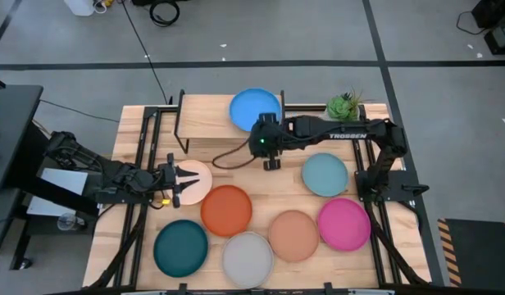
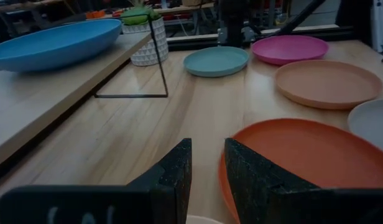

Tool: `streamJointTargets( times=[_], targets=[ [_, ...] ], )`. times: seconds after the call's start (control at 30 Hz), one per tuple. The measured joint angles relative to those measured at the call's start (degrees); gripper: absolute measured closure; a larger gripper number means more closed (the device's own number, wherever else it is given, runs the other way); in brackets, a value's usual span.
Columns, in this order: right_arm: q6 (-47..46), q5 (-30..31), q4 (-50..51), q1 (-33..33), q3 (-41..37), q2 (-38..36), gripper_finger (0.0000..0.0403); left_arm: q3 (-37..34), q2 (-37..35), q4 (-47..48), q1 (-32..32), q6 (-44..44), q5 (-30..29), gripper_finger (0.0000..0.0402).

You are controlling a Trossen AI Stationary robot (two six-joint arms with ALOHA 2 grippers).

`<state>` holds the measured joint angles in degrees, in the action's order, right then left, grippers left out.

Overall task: Place and stack plates onto a shelf
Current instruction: Put the light green plate on the shelf

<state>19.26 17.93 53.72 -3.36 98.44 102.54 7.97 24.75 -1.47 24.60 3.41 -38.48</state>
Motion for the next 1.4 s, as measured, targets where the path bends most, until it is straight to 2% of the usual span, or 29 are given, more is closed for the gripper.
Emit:
streamJointTargets(
  times=[0.07,0.13,0.3,0.4,0.5,0.73,0.93,1.13,1.4],
  targets=[
    [-3.1,-4.2,-0.2,1.7,-1.2,0.0,0.0228,0.0,0.0,0.0,0.0,0.0,-0.8,0.0299],
    [-5.2,-5.8,-0.7,3.8,-3.6,0.1,0.023,0.0,0.0,-0.1,0.0,-0.5,-1.2,0.0299],
    [-8.7,-2.2,-5.1,8.8,-12.6,0.2,0.0231,0.0,0.0,-0.5,0.0,-1.0,-1.8,0.0299],
    [-16.9,0.1,-4.2,9.9,-17.6,0.2,0.0231,0.0,0.0,-0.6,0.0,-0.8,-2.2,0.0299],
    [-26.8,-0.2,-2.7,9.7,-21.8,0.2,0.0231,0.0,0.0,-1.2,0.0,-0.7,-2.2,0.0299],
    [-48.2,-7.6,2.2,8.7,-27.8,0.2,0.0231,0.0,0.0,-2.1,0.0,-1.0,-2.2,0.0299],
    [-59.9,-10.6,7.3,8.5,-29.6,0.2,0.0231,0.0,0.0,-2.2,0.0,-1.1,-2.2,0.0299],
    [-65.0,-14.5,7.8,8.5,-32.6,0.2,0.0231,0.0,0.0,-2.2,0.0,-1.0,-2.2,0.0299],
    [-66.0,-14.7,7.5,8.4,-36.3,0.2,0.0236,0.0,0.0,-2.2,0.0,-1.1,-2.2,0.0299]
  ],
)
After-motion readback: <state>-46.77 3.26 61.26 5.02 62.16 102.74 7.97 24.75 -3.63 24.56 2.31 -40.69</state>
